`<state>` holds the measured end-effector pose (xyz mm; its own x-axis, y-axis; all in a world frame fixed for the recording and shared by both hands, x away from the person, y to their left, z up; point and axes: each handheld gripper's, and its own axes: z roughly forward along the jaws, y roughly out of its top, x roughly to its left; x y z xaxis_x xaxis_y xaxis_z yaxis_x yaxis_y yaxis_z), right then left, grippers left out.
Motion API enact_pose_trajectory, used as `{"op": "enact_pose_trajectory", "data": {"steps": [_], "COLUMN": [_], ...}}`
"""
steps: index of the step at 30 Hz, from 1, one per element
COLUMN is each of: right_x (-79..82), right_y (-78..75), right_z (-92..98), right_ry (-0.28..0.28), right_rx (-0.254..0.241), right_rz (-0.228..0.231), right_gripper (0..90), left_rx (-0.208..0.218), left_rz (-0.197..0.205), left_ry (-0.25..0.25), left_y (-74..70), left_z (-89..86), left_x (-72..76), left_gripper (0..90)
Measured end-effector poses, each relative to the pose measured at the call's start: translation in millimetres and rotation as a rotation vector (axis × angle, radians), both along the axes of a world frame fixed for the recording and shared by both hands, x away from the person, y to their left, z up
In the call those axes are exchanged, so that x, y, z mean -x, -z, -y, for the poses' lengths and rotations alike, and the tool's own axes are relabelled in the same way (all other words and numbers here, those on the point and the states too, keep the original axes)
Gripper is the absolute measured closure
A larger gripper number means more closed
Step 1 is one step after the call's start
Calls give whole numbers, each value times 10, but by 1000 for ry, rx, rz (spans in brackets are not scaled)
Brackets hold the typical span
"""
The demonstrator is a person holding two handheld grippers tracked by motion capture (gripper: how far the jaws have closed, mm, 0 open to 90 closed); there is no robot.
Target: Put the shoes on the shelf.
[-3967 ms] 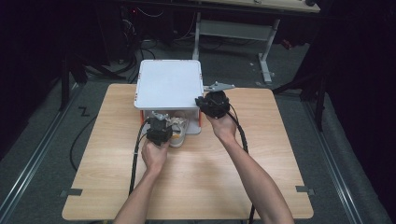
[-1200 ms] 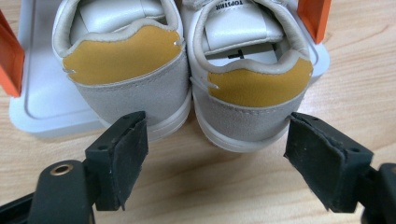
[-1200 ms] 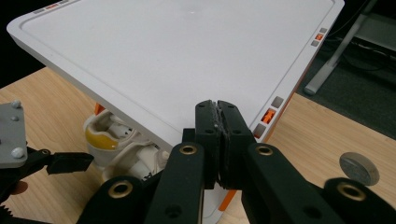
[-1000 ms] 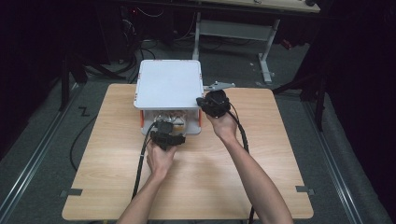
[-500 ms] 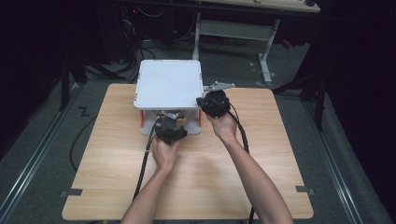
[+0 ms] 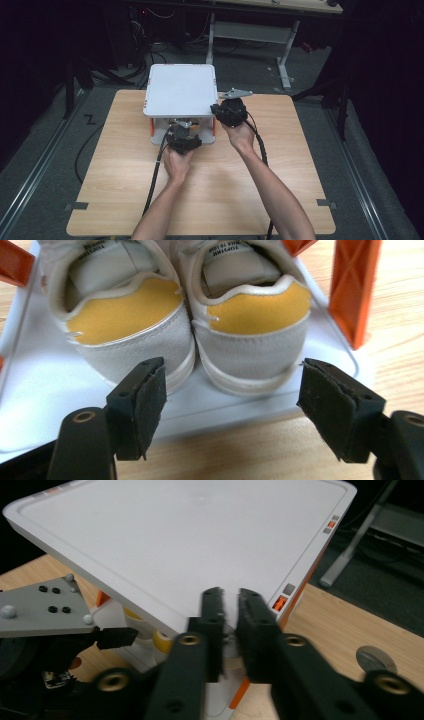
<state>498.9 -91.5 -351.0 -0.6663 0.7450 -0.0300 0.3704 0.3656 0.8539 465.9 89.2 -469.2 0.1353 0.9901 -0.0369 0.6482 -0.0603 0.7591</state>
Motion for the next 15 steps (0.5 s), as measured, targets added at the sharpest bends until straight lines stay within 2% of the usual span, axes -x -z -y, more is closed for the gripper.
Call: {"op": "enact_pose_trajectory", "data": {"steps": [3, 5, 7, 11, 15], "right_x": [79, 167, 258, 445, 579], "right_y": [6, 34, 94, 294, 504], "right_z": [136, 278, 445, 791, 1095], "right_ry": [-11, -4, 9, 50, 85], "right_rx": [-44, -76, -100, -104, -112], "right_rz": [-1, 20, 16, 12, -25], "right_gripper": [643, 608, 586, 571, 567], "left_rx": [1, 11, 16, 26, 44], "left_rz": [2, 14, 24, 43, 65], "left_ry": [16, 21, 35, 53, 74], "left_y": [-32, -44, -54, -91, -158], "left_z": [-67, -127, -199, -337, -447], "left_x": [103, 197, 295, 469, 620], "left_gripper": [263, 262, 264, 269, 279]}}
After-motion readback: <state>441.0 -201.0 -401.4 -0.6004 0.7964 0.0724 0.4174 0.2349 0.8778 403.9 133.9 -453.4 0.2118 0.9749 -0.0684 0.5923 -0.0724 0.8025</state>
